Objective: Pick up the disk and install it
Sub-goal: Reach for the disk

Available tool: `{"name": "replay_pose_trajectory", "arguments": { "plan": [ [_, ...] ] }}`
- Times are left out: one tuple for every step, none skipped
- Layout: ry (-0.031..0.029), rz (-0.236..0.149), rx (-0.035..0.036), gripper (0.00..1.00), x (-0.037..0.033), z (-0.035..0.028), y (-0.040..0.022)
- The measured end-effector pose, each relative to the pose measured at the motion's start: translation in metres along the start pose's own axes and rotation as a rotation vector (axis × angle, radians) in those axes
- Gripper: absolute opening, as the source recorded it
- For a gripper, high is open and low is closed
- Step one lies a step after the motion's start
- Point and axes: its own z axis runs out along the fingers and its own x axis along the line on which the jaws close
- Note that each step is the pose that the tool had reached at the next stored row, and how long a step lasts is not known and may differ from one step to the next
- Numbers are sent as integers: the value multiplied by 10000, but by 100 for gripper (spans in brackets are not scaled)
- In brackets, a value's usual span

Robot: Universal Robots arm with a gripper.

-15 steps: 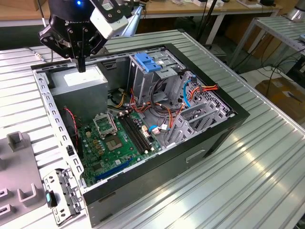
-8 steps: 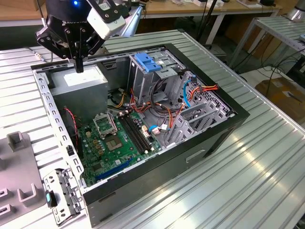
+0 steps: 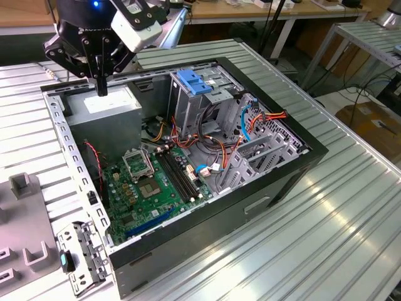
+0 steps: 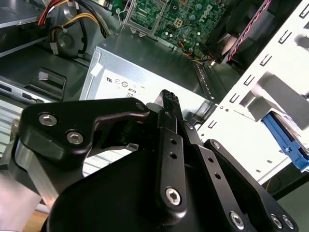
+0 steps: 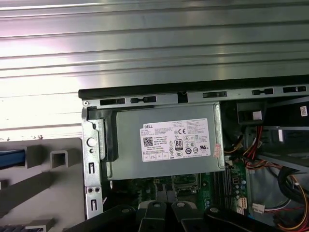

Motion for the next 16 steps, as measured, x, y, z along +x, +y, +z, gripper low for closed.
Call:
{"name": "replay_pose_trajectory", "arguments": {
  "plan": [
    [0,0,0,11,5,0,0],
    [1,-1,0,11,12,0,-1],
    [1,0,0,11,20,-1,-2],
    [2,0,1,11,32,-1,-2],
    [2,0,0,11,43,-1,-3],
    [1,1,0,11,63,-2,-4],
    [1,1,0,11,73,-2,-5],
    [2,1,1,11,82,-2,-6],
    [2,1,0,11,92,-2,-7],
    [3,1,-1,11,99,-2,-7],
    [5,1,0,11,110,-3,-8],
    [5,0,0,11,118,-2,-9],
    [7,1,1,11,125,-3,-9],
    [9,1,1,11,135,-3,-10],
    [9,0,1,11,143,-3,-11],
    [11,1,1,11,160,-4,-12]
  ]
}}
